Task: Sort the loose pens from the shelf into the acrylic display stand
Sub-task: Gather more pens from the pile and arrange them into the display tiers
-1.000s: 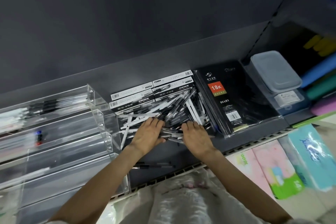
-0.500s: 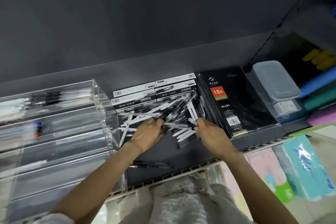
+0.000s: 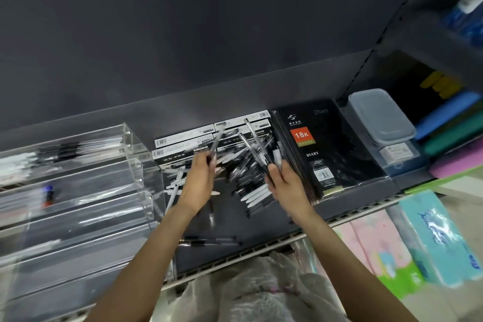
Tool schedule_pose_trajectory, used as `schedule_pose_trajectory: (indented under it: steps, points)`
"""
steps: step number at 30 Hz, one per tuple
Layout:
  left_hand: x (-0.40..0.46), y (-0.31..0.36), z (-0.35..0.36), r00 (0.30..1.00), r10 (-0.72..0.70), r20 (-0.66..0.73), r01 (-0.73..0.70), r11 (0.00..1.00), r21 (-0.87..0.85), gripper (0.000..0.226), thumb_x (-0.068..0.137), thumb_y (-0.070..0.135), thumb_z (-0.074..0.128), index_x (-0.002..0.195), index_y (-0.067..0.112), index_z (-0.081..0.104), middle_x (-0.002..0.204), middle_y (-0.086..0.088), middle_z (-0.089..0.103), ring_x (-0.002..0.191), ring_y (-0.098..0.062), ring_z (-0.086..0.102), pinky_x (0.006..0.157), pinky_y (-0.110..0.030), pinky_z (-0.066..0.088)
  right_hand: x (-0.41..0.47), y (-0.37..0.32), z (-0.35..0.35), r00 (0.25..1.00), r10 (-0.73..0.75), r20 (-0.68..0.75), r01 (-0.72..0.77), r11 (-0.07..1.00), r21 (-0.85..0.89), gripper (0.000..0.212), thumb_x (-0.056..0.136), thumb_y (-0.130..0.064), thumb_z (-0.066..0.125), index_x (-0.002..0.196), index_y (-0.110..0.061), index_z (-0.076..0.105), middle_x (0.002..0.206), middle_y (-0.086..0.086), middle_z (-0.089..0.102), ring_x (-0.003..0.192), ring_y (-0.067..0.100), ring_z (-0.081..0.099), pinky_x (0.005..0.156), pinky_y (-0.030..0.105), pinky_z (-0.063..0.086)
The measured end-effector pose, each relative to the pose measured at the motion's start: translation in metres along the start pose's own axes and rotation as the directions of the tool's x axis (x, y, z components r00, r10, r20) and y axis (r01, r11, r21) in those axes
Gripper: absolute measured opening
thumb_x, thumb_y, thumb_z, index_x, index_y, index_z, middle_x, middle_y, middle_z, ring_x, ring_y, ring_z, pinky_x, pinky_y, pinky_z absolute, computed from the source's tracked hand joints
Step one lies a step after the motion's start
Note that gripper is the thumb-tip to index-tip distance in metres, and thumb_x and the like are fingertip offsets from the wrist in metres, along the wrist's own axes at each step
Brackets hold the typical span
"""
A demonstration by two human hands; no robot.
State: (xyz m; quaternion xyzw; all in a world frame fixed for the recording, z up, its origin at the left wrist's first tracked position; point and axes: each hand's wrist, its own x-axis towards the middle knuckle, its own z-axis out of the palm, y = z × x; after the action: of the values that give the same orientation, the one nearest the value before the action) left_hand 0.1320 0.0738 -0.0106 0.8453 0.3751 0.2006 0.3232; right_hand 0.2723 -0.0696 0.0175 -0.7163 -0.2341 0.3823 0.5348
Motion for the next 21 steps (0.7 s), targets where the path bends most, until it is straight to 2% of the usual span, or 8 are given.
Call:
schedule_pose_trajectory:
  steps: [3, 5, 7, 9, 13, 15, 17, 21]
  points:
    - [0.011, 0.015, -0.002, 0.972, -0.203, -0.114, 0.135, 0.89, -0.436, 0.009, 0.102, 0.019, 0.036, 0.103, 0.016, 0.045, 0.079, -0.001, 0.047, 0.065, -0.009, 0.043, 0.063, -0.026, 0.039, -0.004, -0.015, 0.016, 0.996, 0.016, 0.084, -0.028, 0.99, 0.137, 0.017, 0.1, -0.019, 0.04, 0.085, -0.019, 0.046, 0.07, -0.005, 0.049, 0.053, -0.004, 0.047, 0.049, 0.011, 0.037]
    - [0.014, 0.034, -0.003, 0.913, -0.399, -0.081, 0.224, 0.659, -0.718, 0.013, 0.103, 0.02, 0.037, 0.093, 0.018, 0.046, 0.069, 0.006, 0.041, 0.054, -0.003, 0.039, 0.052, -0.019, 0.035, -0.005, -0.021, 0.026, 0.993, 0.011, 0.121, -0.034, 0.981, 0.193, 0.016, 0.101, -0.017, 0.039, 0.086, -0.019, 0.046, 0.071, -0.005, 0.049, 0.05, -0.005, 0.045, 0.049, 0.01, 0.036]
    - [0.015, 0.049, -0.002, 0.855, -0.518, 0.014, 0.27, 0.422, -0.865, 0.016, 0.102, 0.023, 0.04, 0.091, 0.016, 0.05, 0.07, 0.006, 0.041, 0.05, 0.0, 0.038, 0.046, -0.013, 0.034, -0.006, -0.024, 0.035, 0.991, 0.001, 0.132, -0.026, 0.982, 0.187, 0.014, 0.101, -0.018, 0.039, 0.089, -0.019, 0.048, 0.074, -0.005, 0.051, 0.052, -0.005, 0.046, 0.052, 0.011, 0.038]
    - [0.011, 0.056, -0.001, 0.832, -0.547, 0.091, 0.297, 0.301, -0.906, 0.021, 0.098, 0.032, 0.047, 0.092, 0.015, 0.056, 0.07, 0.006, 0.043, 0.053, -0.001, 0.038, 0.046, -0.012, 0.035, -0.007, -0.023, 0.042, 0.991, -0.012, 0.131, -0.008, 0.989, 0.146, 0.013, 0.101, -0.02, 0.041, 0.094, -0.017, 0.051, 0.075, -0.005, 0.052, 0.057, -0.005, 0.048, 0.056, 0.014, 0.041]
    - [0.0, 0.063, -0.005, 0.831, -0.524, 0.188, 0.329, 0.19, -0.925, 0.016, 0.087, 0.034, 0.061, 0.082, 0.019, 0.058, 0.051, 0.013, 0.044, 0.046, -0.002, 0.038, 0.049, -0.019, 0.037, -0.013, -0.024, 0.049, 0.988, -0.074, 0.137, 0.074, 0.997, 0.006, 0.017, 0.1, -0.023, 0.043, 0.087, -0.019, 0.053, 0.071, -0.006, 0.054, 0.059, -0.005, 0.05, 0.06, 0.015, 0.04]
    - [-0.002, 0.068, -0.008, 0.836, -0.509, 0.205, 0.311, 0.13, -0.941, 0.009, 0.087, 0.025, 0.064, 0.091, 0.017, 0.062, 0.053, 0.013, 0.053, 0.047, -0.002, 0.049, 0.052, -0.019, 0.046, -0.015, -0.023, 0.051, 0.985, -0.101, 0.137, 0.11, 0.992, -0.059, 0.017, 0.099, -0.026, 0.045, 0.094, -0.015, 0.057, 0.082, 0.004, 0.061, 0.072, 0.004, 0.057, 0.068, 0.019, 0.044]
    - [-0.002, 0.068, -0.01, 0.836, -0.512, 0.198, 0.308, 0.139, -0.941, 0.013, 0.088, 0.023, 0.065, 0.098, 0.016, 0.064, 0.061, 0.011, 0.056, 0.052, -0.002, 0.052, 0.055, -0.018, 0.048, -0.016, -0.023, 0.051, 0.985, -0.11, 0.132, 0.119, 0.991, -0.067, 0.019, 0.098, -0.026, 0.048, 0.097, -0.012, 0.06, 0.085, 0.009, 0.064, 0.075, 0.011, 0.059, 0.07, 0.022, 0.046]
    - [-0.006, 0.06, -0.011, 0.835, -0.525, 0.163, 0.318, 0.221, -0.922, 0.009, 0.089, 0.027, 0.064, 0.084, 0.02, 0.061, 0.063, 0.005, 0.044, 0.05, -0.006, 0.038, 0.046, -0.016, 0.039, -0.016, -0.028, 0.047, 0.992, -0.041, 0.118, 0.035, 0.998, 0.051, 0.011, 0.095, -0.023, 0.054, 0.093, -0.016, 0.062, 0.068, -0.004, 0.062, 0.062, 0.01, 0.056, 0.057, 0.023, 0.044]
